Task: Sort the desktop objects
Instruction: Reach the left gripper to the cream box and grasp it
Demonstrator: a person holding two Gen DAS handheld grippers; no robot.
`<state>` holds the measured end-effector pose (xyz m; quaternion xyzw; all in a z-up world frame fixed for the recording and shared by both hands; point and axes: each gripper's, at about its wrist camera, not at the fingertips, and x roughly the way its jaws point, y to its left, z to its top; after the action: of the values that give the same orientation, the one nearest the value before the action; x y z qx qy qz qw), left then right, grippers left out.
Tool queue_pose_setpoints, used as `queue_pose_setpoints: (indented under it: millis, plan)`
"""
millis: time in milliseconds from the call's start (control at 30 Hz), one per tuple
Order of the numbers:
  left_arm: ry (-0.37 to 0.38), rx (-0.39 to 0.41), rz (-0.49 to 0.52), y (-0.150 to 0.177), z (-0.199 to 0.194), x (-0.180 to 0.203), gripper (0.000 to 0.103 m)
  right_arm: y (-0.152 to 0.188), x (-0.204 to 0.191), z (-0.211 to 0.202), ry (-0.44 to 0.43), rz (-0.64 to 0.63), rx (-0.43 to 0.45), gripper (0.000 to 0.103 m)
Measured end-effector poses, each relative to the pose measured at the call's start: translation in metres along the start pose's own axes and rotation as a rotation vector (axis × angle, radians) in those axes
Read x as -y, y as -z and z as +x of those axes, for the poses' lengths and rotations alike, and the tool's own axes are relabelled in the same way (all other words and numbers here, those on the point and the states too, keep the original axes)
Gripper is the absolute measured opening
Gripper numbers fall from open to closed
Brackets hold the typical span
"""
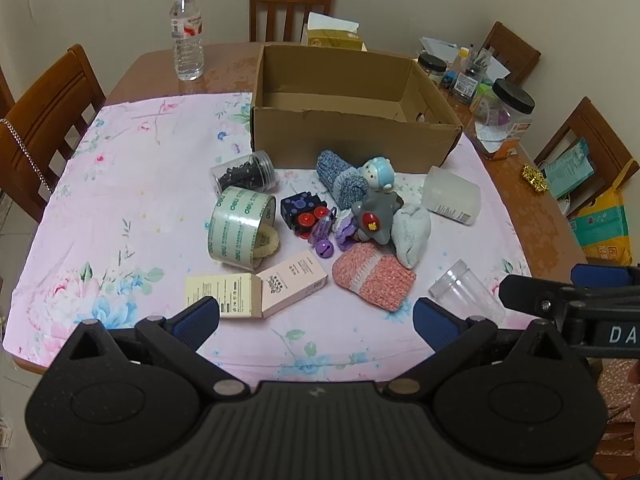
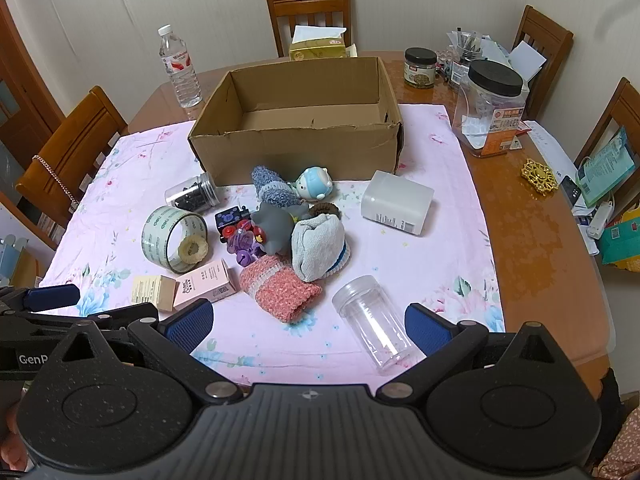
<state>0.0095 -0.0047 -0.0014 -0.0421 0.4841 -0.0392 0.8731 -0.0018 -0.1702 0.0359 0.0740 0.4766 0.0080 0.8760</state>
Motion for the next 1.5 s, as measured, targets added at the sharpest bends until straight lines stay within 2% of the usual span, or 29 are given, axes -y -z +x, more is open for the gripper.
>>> queue_pose_setpoints:
  millis: [500, 767, 933, 1000, 1300, 1367, 1500]
  plan:
    - [-0.017, 0.029, 0.052, 0.000, 0.006, -0.005, 0.102, 0.000, 0.001, 0.004, -0.013, -0.009, 0.055, 0.103]
    - [-0.038, 0.016, 0.063, 0.009, 0.022, -0.024, 0.102, 0.005, 0.001, 0.013, -0.025, -0.022, 0.078, 0.103]
    - [-0.054, 0.055, 0.071, 0.017, 0.033, -0.039, 0.102, 0.009, 0.000, 0.019, -0.023, -0.053, 0.099, 0.103]
    - [-0.037, 0.071, 0.081, 0.020, 0.039, -0.045, 0.102, 0.011, 0.001, 0.022, -0.028, -0.060, 0.109, 0.103]
    - [0.011, 0.053, 0.028, 0.034, 0.069, -0.079, 0.102, 0.029, 0.001, 0.041, -0.026, -0.133, 0.135, 0.103]
    - [0.021, 0.052, 0.001, 0.036, 0.075, -0.086, 0.102, 0.033, -0.001, 0.043, -0.021, -0.168, 0.151, 0.103]
    - [0.069, 0.054, -0.063, 0.038, 0.089, -0.101, 0.101, 0.036, -0.003, 0.048, -0.030, -0.196, 0.129, 0.103]
